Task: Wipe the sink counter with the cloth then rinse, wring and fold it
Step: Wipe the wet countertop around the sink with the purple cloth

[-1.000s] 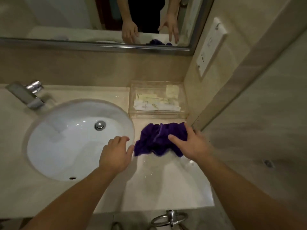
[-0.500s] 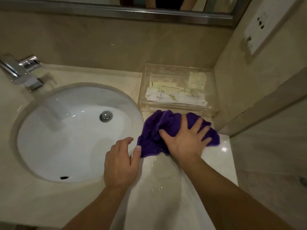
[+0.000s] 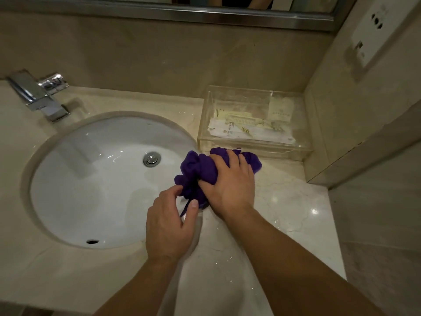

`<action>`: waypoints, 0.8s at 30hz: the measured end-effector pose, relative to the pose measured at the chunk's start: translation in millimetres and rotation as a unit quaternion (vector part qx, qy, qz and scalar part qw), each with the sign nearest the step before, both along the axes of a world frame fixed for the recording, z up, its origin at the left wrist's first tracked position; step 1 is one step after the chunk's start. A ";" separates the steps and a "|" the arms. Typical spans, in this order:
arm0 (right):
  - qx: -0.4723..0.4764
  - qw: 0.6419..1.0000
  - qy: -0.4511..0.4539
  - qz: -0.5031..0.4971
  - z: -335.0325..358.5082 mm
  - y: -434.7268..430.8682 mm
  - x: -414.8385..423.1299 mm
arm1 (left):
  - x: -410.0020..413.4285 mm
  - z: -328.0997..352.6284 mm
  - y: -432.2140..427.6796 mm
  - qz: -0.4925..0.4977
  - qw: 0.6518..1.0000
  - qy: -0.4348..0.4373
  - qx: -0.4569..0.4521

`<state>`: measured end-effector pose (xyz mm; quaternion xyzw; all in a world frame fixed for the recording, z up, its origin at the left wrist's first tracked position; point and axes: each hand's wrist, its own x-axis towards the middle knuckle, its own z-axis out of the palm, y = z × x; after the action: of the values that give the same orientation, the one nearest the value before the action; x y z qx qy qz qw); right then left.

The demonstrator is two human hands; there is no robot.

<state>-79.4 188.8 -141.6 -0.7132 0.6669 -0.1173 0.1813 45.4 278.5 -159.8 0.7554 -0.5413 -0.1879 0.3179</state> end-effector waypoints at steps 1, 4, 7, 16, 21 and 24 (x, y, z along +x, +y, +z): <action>-0.010 1.000 -0.002 -0.014 3.6 -0.6 -2.9 | 0.4 0.1 -0.3 -0.001 1.000 -0.002 0.002; -0.017 0.996 -0.040 -0.075 13.7 -1.5 -19.1 | 2.2 0.4 0.0 -0.006 1.000 0.001 0.001; -0.039 0.968 -0.165 -0.185 32.7 -0.7 -46.4 | 2.0 -1.0 -0.2 -0.007 1.000 -0.005 0.015; -0.193 0.966 -0.064 -0.158 101.7 3.6 -103.6 | 1.1 1.3 1.4 -0.010 1.000 -0.001 0.020; 0.046 0.997 0.068 -0.012 50.9 20.5 -90.1 | 0.8 -0.6 0.9 -0.011 1.000 -0.008 0.024; -0.045 0.996 0.026 -0.073 32.7 21.9 -87.8 | 1.0 -2.1 -0.1 -0.019 1.000 -0.006 0.021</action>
<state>-167.2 210.7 -108.9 -0.6729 0.7157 -0.1410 0.1224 46.4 278.4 -161.9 0.7526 -0.5537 -0.2005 0.2947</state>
